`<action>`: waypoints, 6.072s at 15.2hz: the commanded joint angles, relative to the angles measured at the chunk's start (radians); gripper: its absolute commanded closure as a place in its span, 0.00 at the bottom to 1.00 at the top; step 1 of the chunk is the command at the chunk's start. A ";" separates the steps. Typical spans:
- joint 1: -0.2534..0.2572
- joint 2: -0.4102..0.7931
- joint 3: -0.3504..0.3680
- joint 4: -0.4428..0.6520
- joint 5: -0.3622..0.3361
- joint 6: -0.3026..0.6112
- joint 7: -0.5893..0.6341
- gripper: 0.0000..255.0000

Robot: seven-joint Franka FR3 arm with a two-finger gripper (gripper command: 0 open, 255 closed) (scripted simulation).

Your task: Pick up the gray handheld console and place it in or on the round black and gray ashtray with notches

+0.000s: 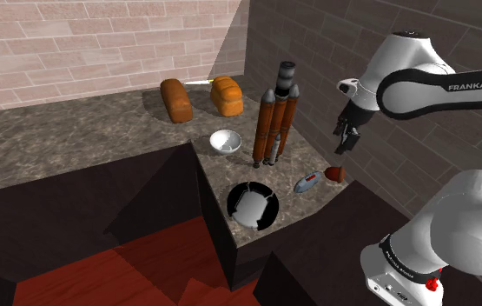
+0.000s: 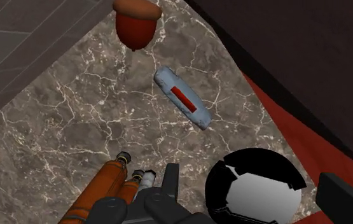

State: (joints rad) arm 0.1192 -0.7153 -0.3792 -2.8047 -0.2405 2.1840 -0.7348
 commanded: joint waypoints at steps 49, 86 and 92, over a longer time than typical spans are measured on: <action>0.271 1.021 -0.149 0.132 1.188 0.693 -1.822 1.00; 0.768 0.784 -0.195 0.248 0.405 0.492 -0.611 1.00; 0.755 0.874 -0.151 0.262 0.531 0.549 -0.693 1.00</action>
State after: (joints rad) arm 0.8791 0.1399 -0.5402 -2.5435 0.2620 2.7187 -1.4077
